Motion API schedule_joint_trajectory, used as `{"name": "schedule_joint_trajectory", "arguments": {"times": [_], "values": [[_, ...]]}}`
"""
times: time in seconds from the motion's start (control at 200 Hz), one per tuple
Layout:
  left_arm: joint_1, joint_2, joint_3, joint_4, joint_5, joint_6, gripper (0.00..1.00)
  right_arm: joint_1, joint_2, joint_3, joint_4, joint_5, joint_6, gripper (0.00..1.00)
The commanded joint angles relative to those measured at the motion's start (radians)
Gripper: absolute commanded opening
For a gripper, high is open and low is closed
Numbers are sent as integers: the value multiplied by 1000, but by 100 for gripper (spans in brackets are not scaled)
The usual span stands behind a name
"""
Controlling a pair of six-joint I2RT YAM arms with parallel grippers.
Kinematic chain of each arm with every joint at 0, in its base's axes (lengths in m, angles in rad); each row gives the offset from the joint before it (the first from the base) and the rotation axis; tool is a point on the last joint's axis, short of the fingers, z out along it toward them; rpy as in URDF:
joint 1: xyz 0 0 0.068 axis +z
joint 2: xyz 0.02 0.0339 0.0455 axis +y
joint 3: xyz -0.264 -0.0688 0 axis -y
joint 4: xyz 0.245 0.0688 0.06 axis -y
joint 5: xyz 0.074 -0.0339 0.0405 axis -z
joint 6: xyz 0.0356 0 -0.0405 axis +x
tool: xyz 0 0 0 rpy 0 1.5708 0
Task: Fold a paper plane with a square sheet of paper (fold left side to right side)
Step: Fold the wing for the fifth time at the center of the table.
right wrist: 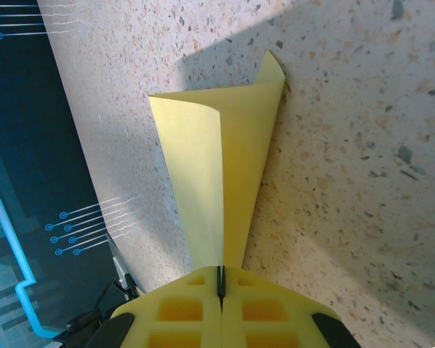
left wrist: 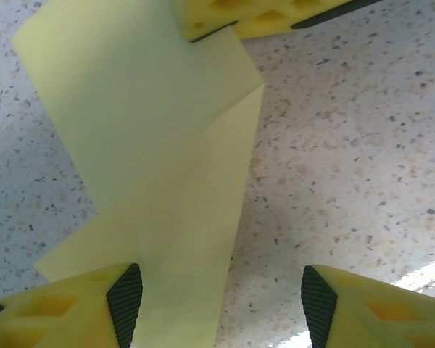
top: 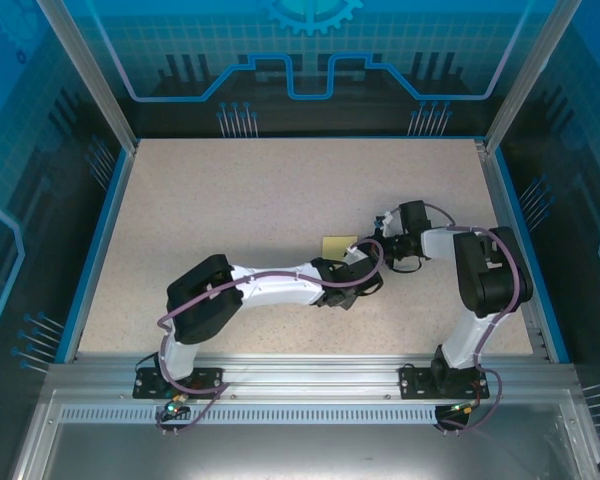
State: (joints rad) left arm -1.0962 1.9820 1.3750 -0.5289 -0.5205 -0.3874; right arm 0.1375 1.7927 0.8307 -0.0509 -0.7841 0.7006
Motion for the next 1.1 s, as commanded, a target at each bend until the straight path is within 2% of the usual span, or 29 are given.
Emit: {"name": "schedule_joint_trajectory", "arguments": {"times": [0.0, 0.605, 1.096], "values": [[-7, 27, 38, -88, -52, -23, 63, 7, 24, -6, 6, 6, 15, 1], [4, 107, 95, -152, -69, -19, 57, 12, 42, 0, -1, 2, 11, 1], [12, 132, 108, -156, -41, -4, 44, 20, 53, 10, -11, 5, 2, 5]]}}
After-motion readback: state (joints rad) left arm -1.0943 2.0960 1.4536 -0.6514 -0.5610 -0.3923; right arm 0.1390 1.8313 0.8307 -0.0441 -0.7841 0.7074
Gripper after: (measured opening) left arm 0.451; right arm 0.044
